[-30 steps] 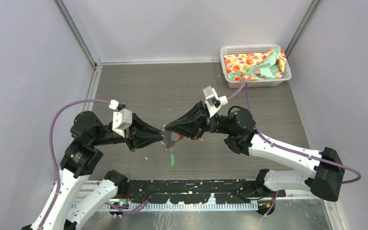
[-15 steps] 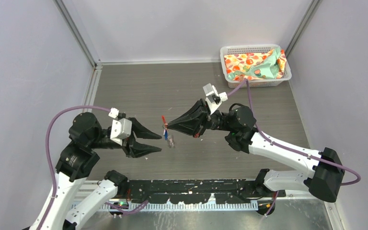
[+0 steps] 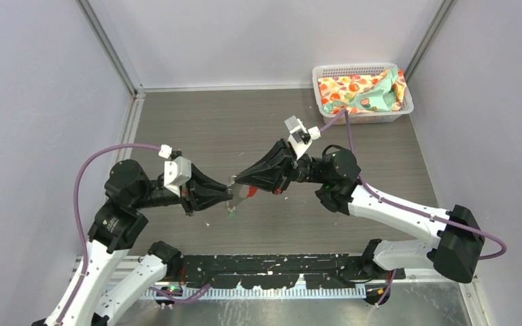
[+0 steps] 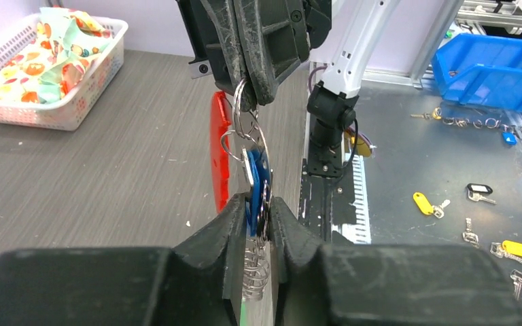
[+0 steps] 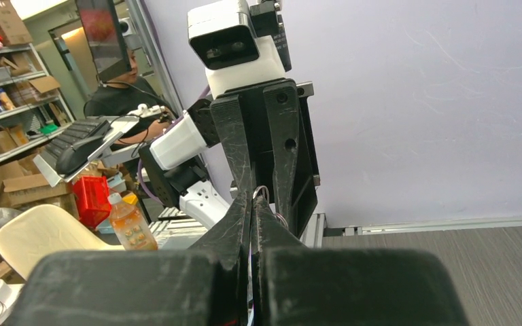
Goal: Put the keys on the keyring
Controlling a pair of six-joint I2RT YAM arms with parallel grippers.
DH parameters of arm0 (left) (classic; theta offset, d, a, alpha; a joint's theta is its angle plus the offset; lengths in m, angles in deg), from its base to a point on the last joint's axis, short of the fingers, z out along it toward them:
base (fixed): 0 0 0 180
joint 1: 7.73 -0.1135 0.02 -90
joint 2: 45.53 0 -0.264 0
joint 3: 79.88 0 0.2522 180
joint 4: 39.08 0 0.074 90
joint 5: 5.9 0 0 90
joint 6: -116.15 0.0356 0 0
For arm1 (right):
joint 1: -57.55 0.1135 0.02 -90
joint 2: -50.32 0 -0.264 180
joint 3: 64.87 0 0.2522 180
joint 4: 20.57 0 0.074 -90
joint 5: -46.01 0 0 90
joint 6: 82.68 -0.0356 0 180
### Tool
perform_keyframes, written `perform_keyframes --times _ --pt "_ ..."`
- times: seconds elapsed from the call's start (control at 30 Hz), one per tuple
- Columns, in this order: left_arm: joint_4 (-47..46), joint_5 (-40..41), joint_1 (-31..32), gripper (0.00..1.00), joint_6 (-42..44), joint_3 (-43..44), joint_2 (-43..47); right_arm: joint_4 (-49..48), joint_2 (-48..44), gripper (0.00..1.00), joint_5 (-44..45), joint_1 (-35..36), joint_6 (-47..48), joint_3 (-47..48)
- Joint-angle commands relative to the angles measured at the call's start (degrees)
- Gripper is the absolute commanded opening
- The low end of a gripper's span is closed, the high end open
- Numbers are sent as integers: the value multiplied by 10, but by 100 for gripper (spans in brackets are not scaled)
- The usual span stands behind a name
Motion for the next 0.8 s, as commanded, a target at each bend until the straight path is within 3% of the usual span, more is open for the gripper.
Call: perform_keyframes --times 0.0,0.07,0.33,0.4,0.6,0.77 --pt "-39 -42 2 15 -13 4 8 -45 -2 1 -9 -2 -10 28" --pt "-24 -81 2 15 -10 11 7 -45 -3 1 -10 -4 -12 28" --pt "47 -144 2 43 20 34 9 -43 -6 1 -13 -7 -17 29" --pt "65 -146 2 46 43 37 8 -44 -5 1 -15 -6 -20 30" --pt "14 35 3 41 53 16 12 -48 -4 1 -18 -7 -27 31" --pt "-41 38 2 41 -20 5 -7 -54 1 1 -21 -7 -34 35"
